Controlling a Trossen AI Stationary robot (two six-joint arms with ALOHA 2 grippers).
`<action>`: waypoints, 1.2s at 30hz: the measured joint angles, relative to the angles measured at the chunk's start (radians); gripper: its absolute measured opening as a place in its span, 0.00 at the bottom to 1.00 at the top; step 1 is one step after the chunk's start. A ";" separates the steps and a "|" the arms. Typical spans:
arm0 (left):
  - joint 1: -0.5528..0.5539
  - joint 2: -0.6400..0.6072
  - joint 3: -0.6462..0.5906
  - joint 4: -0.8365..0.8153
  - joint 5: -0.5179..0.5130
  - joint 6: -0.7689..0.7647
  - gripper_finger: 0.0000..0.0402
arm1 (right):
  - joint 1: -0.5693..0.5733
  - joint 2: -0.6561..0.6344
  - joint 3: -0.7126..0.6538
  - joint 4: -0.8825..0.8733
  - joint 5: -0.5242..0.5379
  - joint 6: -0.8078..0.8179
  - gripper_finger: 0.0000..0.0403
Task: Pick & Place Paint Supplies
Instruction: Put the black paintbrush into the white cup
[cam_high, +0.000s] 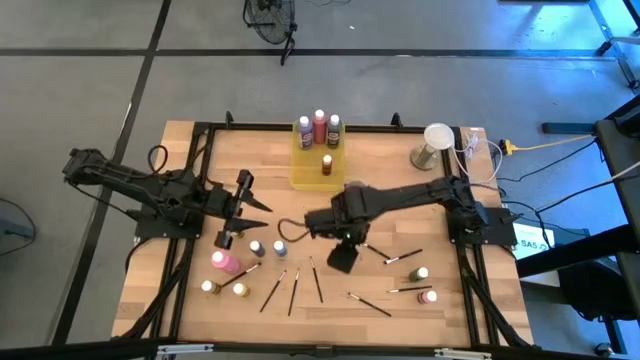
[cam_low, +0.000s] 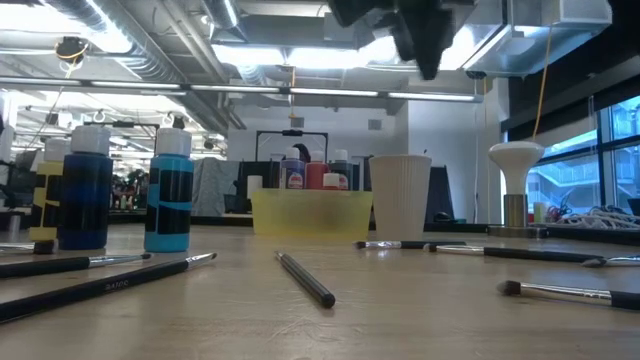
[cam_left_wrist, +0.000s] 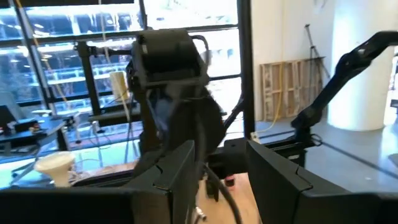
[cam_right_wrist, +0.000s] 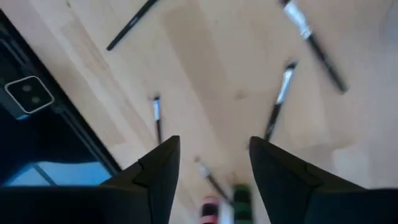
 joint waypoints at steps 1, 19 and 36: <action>-0.010 -0.002 0.000 -0.005 0.000 -0.011 0.35 | 0.019 0.000 0.000 0.000 0.003 0.036 0.49; -0.143 0.012 0.000 -0.074 -0.001 0.024 0.35 | 0.415 0.025 0.000 0.274 0.330 0.202 0.49; -0.140 0.087 0.000 -0.030 -0.002 0.211 0.35 | 0.321 0.168 -0.002 0.206 0.166 0.353 0.46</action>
